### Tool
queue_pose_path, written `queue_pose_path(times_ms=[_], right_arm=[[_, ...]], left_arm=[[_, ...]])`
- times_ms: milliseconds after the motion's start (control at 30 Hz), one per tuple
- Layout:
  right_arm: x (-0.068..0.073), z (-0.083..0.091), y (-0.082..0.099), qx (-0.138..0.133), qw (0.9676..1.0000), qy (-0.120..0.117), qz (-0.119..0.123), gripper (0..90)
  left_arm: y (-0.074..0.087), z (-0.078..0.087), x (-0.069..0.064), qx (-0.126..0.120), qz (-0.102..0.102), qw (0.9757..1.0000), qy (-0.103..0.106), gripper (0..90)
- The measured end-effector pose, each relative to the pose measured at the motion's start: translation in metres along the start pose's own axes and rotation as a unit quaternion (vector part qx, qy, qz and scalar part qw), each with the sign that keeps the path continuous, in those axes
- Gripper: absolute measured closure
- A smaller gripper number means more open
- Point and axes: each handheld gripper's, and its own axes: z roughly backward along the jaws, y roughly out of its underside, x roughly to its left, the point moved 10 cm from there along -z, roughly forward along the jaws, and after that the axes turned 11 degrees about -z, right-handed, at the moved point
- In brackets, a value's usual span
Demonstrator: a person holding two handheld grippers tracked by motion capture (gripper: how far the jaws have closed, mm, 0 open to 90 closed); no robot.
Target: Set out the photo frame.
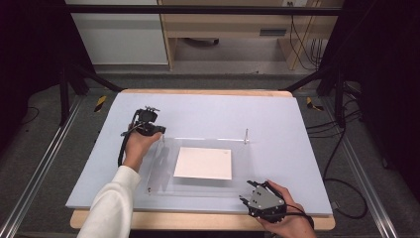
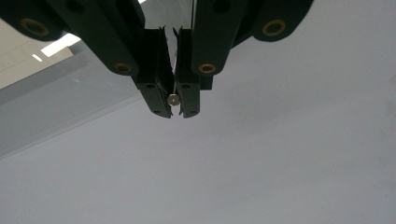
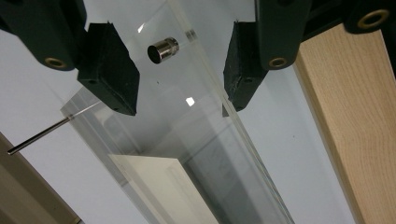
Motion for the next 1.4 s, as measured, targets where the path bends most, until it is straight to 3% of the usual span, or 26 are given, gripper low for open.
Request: queue_pose_path(times_ms=[133,200,300,400,433,567,800,833,900,967,1000,1133,1233,1400], right_arm=[[-0.001,0.004,-0.006,-0.003,1.0000,-0.003,-0.006,49.1],[-0.002,0.005,-0.008,-0.001,1.0000,-0.004,-0.009,49.2],[-0.003,0.007,-0.012,-0.005,0.9999,-0.004,-0.010,50.5],[-0.005,0.009,-0.015,-0.006,0.9999,-0.005,-0.013,51.2],[-0.008,0.011,-0.020,-0.010,0.9996,-0.010,-0.024,51.5],[-0.014,0.016,-0.031,-0.012,0.9994,-0.013,-0.031,53.9],[-0.027,0.022,-0.048,-0.013,0.9980,-0.028,-0.056,54.8],[-0.028,0.022,-0.049,-0.010,0.9979,-0.029,-0.057,54.8],[-0.030,0.023,-0.052,-0.006,0.9976,-0.034,-0.060,54.9],[-0.031,0.023,-0.053,-0.006,0.9975,-0.035,-0.061,54.9],[-0.033,0.023,-0.055,-0.005,0.9972,-0.038,-0.065,54.9],[-0.035,0.024,-0.057,-0.003,0.9969,-0.040,-0.068,55.0],[-0.037,0.024,-0.060,-0.001,0.9965,-0.044,-0.071,55.0],[-0.040,0.025,-0.063,-0.001,0.9960,-0.049,-0.075,55.0]], left_arm=[[-0.006,0.011,-0.001,-0.034,-0.009,0.9993,-0.010,68.6],[-0.007,0.015,-0.002,-0.040,-0.015,0.9990,-0.010,65.5],[-0.012,0.036,-0.005,-0.070,-0.028,0.9969,-0.021,58.8],[-0.013,0.046,-0.009,-0.079,-0.043,0.9959,-0.012,54.6],[-0.012,0.059,-0.013,-0.087,-0.064,0.9941,-0.012,51.9],[-0.011,0.081,-0.021,-0.107,-0.086,0.9905,0.002,42.2],[-0.018,0.124,-0.038,-0.172,-0.107,0.9792,0.019,28.1],[-0.018,0.124,-0.038,-0.172,-0.107,0.9792,0.019,27.0],[-0.022,0.138,-0.047,-0.190,-0.115,0.9747,0.026,23.7],[-0.022,0.142,-0.050,-0.192,-0.116,0.9740,0.029,20.4],[-0.022,0.147,-0.055,-0.192,-0.128,0.9726,0.027,18.8],[-0.021,0.154,-0.060,-0.193,-0.143,0.9704,0.027,13.5],[-0.021,0.167,-0.067,-0.207,-0.156,0.9653,0.030,13.0],[-0.015,0.182,-0.078,-0.195,-0.169,0.9657,0.030,14.7]])
